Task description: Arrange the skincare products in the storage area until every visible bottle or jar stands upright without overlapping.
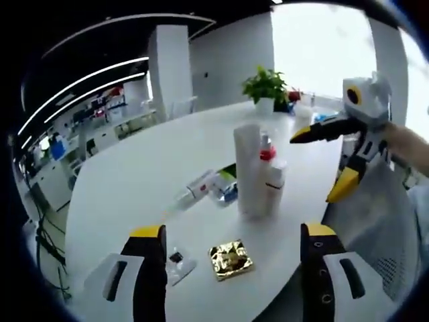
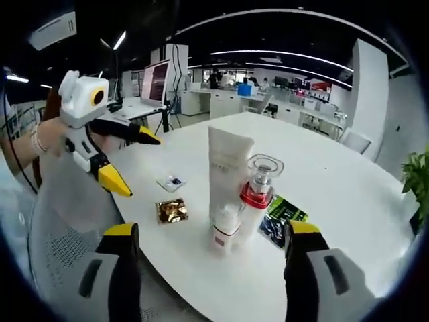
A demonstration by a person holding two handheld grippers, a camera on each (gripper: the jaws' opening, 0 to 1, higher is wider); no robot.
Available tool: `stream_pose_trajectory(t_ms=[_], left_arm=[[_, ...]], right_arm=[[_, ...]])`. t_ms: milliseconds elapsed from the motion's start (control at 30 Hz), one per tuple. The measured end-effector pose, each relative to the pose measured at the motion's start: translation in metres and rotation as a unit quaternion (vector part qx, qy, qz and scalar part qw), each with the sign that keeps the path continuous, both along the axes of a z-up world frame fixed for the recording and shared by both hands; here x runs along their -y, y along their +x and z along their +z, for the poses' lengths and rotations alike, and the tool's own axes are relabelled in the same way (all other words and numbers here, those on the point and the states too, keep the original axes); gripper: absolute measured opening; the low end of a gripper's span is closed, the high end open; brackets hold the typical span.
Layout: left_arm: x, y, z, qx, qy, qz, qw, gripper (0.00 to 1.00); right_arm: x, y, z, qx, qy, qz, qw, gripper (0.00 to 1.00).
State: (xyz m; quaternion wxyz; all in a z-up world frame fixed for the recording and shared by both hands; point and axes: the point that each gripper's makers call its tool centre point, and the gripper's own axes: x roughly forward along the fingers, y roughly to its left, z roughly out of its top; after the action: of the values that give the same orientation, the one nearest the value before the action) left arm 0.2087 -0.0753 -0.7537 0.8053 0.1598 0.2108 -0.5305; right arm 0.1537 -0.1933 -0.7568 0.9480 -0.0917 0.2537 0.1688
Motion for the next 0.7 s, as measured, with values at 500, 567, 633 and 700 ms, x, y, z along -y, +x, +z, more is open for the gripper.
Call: stream_pose_trajectory(t_ms=[500,567,633,700], left_arm=[[-0.003,0.003,-0.009,-0.014,0.016,-0.012,0.9997,0.88],[-0.003,0.004,-0.012,-0.019,0.019,-0.013,0.9995,0.89],[-0.004,0.005,-0.016,-0.02,0.026,-0.015,0.9993,0.9],[-0.005,0.006,-0.019,-0.024,0.033,-0.019,0.999,0.91]], right_arm=[[-0.007,0.003,-0.006,0.02,0.028,0.003,0.9994,0.96],[-0.006,0.004,-0.007,0.023,0.025,0.001,0.9994,0.95],[-0.005,0.005,-0.007,0.031,0.029,0.0,0.9991,0.93],[-0.004,0.007,-0.006,0.045,0.031,0.0,0.9985,0.92]])
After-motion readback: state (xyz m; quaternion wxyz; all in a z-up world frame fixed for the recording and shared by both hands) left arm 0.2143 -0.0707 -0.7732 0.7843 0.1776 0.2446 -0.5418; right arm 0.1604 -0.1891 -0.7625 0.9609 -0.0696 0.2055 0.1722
